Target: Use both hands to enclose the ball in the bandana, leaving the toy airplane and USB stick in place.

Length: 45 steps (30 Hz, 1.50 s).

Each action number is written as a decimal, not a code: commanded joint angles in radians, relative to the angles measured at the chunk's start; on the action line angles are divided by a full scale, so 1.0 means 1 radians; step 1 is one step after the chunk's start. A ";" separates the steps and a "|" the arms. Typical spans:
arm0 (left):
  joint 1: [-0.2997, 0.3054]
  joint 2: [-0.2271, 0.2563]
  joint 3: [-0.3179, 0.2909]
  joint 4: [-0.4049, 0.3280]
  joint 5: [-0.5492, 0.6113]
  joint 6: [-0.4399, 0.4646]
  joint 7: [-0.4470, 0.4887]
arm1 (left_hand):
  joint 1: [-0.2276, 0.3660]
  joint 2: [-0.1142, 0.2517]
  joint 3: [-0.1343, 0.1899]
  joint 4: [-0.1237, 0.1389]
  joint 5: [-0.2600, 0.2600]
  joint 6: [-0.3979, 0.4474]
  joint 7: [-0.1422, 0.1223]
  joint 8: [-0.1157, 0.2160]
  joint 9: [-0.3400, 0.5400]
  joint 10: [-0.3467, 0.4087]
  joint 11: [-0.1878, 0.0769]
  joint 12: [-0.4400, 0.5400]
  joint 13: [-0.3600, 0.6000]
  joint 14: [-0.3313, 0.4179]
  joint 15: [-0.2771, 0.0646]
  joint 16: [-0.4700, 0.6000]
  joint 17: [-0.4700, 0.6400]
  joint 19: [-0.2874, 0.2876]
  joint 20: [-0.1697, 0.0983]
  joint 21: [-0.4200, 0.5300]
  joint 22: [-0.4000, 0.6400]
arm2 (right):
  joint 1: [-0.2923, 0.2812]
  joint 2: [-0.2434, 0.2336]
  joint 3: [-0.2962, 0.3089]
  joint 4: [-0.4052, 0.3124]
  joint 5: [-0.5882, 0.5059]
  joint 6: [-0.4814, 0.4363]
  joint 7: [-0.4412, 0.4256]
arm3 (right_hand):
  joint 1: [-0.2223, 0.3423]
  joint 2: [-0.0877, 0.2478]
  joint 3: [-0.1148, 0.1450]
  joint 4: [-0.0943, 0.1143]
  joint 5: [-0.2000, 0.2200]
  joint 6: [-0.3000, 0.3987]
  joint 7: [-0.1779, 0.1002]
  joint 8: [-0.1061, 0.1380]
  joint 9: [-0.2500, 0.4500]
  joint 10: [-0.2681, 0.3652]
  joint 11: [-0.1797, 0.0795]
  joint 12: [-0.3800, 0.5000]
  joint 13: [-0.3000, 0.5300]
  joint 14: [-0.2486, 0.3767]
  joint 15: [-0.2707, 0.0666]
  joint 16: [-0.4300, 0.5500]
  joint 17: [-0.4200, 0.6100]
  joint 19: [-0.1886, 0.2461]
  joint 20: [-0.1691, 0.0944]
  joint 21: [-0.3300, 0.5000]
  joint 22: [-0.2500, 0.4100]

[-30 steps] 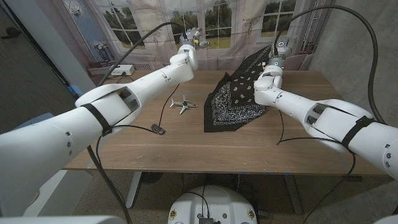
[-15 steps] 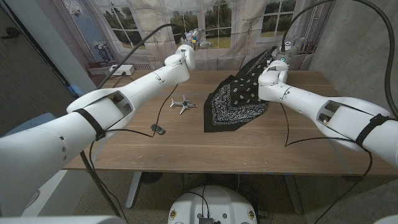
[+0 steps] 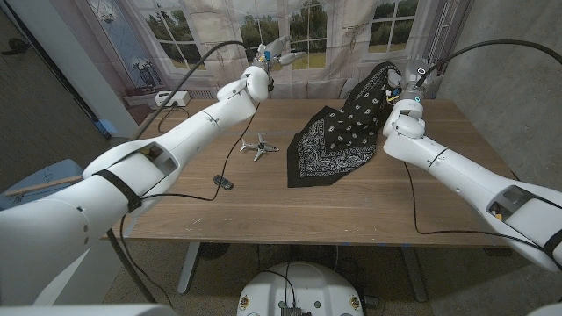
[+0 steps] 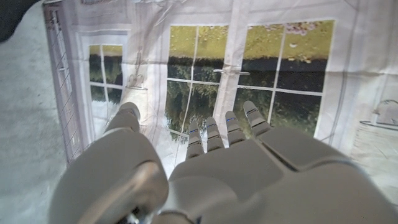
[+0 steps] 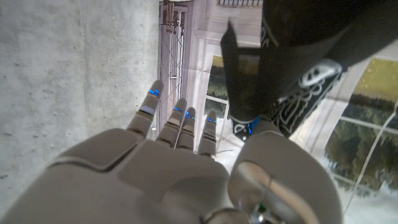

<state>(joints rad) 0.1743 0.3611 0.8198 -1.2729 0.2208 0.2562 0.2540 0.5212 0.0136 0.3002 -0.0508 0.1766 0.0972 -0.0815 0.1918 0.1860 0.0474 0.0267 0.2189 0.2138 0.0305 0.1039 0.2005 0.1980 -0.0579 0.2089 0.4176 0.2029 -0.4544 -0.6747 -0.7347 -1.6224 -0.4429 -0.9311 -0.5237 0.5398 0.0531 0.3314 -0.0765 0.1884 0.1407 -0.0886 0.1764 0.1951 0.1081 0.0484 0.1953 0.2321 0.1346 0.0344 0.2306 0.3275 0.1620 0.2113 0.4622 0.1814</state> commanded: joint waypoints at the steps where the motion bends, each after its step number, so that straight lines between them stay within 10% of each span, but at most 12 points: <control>1: 0.078 0.036 -0.089 -0.086 -0.094 -0.111 -0.012 | -0.010 0.001 0.002 0.004 -0.002 0.008 0.008 0.003 0.002 0.009 0.005 0.006 -0.001 0.007 0.003 0.009 0.002 -0.006 0.004 -0.002 0.003 | 0.221 -0.242 -0.268 -0.219 -0.171 -0.228 0.616 | 0.078 -0.026 0.007 -0.073 0.029 -0.218 0.045 -0.003 0.001 -0.172 0.015 -0.013 0.007 -0.133 0.036 -0.029 -0.006 -0.049 0.001 -0.055 0.002; 4: 0.088 0.042 -0.100 -0.099 -0.103 -0.125 -0.016 | -0.012 0.003 0.002 0.004 -0.002 0.012 0.010 0.005 0.002 0.013 0.002 0.008 -0.001 0.013 -0.003 0.010 0.002 -0.006 0.004 -0.002 0.003 | 0.363 -0.241 -0.480 -0.175 -0.401 -0.296 0.814 | 0.126 -0.094 -0.025 -0.090 0.055 -0.224 0.002 0.015 0.000 -0.169 -0.039 0.009 0.010 -0.137 -0.034 -0.020 -0.016 -0.012 -0.087 -0.056 0.002; 9: 0.105 0.053 -0.110 -0.125 -0.097 -0.131 -0.008 | -0.015 0.004 0.002 0.004 -0.002 0.019 0.016 0.007 0.002 0.015 0.005 0.009 -0.001 0.018 -0.008 0.012 0.002 -0.005 0.004 -0.003 0.003 | 0.500 -0.217 -0.617 -0.097 -0.660 -0.207 1.180 | 0.155 -0.151 -0.055 -0.091 0.089 -0.198 -0.036 0.027 0.000 -0.149 -0.077 0.019 0.010 -0.126 -0.074 -0.011 -0.019 0.009 -0.131 -0.058 0.002; 15: 0.120 0.061 -0.123 -0.145 -0.096 -0.141 -0.001 | -0.015 0.008 0.004 0.001 -0.001 0.027 0.019 0.009 0.002 0.020 0.002 0.011 -0.001 0.028 -0.014 0.014 0.000 0.000 0.004 -0.002 0.003 | 0.555 -0.142 -0.550 0.003 -0.706 0.087 1.532 | 0.152 -0.218 -0.107 -0.083 0.128 -0.245 -0.038 0.011 0.000 -0.189 -0.078 0.006 0.009 -0.148 -0.081 -0.015 -0.020 0.017 -0.155 -0.067 0.002; 23: 0.134 0.067 -0.142 -0.152 -0.102 -0.150 0.008 | -0.012 0.010 0.007 -0.003 0.000 0.034 0.023 0.011 0.002 0.019 0.006 0.011 0.000 0.033 -0.018 0.014 -0.001 0.006 0.003 -0.001 0.004 | 0.655 0.070 -0.476 0.309 -0.568 0.358 1.900 | 0.154 -0.229 -0.214 -0.072 0.207 -0.349 -0.040 0.001 0.000 -0.300 -0.023 -0.007 0.010 -0.256 0.015 -0.032 -0.021 -0.070 -0.120 -0.130 0.003; 32: 0.149 0.066 -0.164 -0.134 -0.109 -0.206 0.042 | -0.009 0.012 0.010 -0.010 0.001 0.054 0.031 0.016 0.002 0.019 0.007 0.011 0.000 0.050 -0.029 0.017 -0.002 0.014 0.003 0.000 0.004 | 0.970 0.135 -0.974 0.464 -0.130 0.281 1.902 | 0.194 -0.183 -0.242 -0.062 0.269 -0.434 -0.019 0.007 0.001 -0.374 0.021 -0.003 0.012 -0.329 0.065 -0.034 -0.016 -0.160 -0.076 -0.185 0.004; 34: 0.150 0.064 -0.168 -0.124 -0.112 -0.219 0.046 | -0.009 0.012 0.010 -0.012 0.001 0.059 0.033 0.017 0.003 0.019 0.007 0.011 0.000 0.054 -0.033 0.018 -0.002 0.017 0.003 0.001 0.004 | 1.024 0.159 -1.074 0.486 -0.052 0.272 1.902 | 0.223 -0.121 -0.224 -0.052 0.272 -0.462 0.011 0.007 0.000 -0.384 0.047 0.002 0.012 -0.338 0.087 -0.027 -0.014 -0.163 -0.046 -0.193 0.004; 38: 0.142 0.062 -0.171 -0.101 -0.122 -0.238 0.036 | -0.008 0.013 0.011 -0.014 0.001 0.062 0.034 0.017 0.003 0.018 0.006 0.011 0.000 0.056 -0.035 0.018 -0.003 0.019 0.003 0.001 0.004 | 1.124 0.227 -1.284 0.515 0.098 0.261 1.902 | 0.237 -0.100 -0.231 -0.045 0.268 -0.497 -0.012 0.005 0.000 -0.405 0.031 0.004 0.013 -0.375 0.075 -0.030 -0.013 -0.217 -0.056 -0.223 0.004; 42: 0.133 0.057 -0.170 -0.077 -0.124 -0.253 0.034 | -0.008 0.013 0.011 -0.016 0.001 0.059 0.036 0.015 0.003 0.015 0.009 0.010 0.000 0.056 -0.035 0.017 -0.003 0.019 0.003 0.001 0.004 | 1.185 0.268 -1.409 0.519 0.222 0.276 1.902 | 0.238 -0.107 -0.239 -0.045 0.269 -0.495 -0.024 0.009 0.000 -0.405 0.020 0.007 0.014 -0.384 0.069 -0.030 -0.012 -0.231 -0.060 -0.230 0.003; 45: 0.128 0.051 -0.169 -0.055 -0.125 -0.264 0.037 | -0.007 0.013 0.012 -0.018 0.001 0.057 0.037 0.014 0.003 0.013 0.012 0.009 0.000 0.055 -0.034 0.016 -0.003 0.019 0.004 0.000 0.004 | 1.208 0.230 -1.397 0.467 0.265 0.269 1.902 | 0.237 -0.114 -0.247 -0.045 0.271 -0.478 -0.024 0.017 0.000 -0.401 0.021 0.010 0.014 -0.385 0.070 -0.028 -0.011 -0.234 -0.058 -0.233 0.003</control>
<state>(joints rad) 0.3148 0.4230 0.6577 -1.3817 0.1061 0.0380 0.2866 0.5069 0.0202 0.3095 -0.0603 0.1767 0.1502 -0.0464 0.2002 0.1862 0.0593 0.0328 0.2267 0.2140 0.0754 0.0697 0.2160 0.1954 -0.0501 0.2088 0.4180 0.2026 0.5494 -0.4989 -1.6307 -1.1726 -0.5783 -0.6725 0.8876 0.7717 -0.0509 0.0962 -0.1189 0.4567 -0.1715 -0.1059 0.1836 0.1954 -0.1712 0.0728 0.1965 0.2443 -0.1734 0.1128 0.1968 0.3136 -0.0599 0.1502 0.2319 0.1813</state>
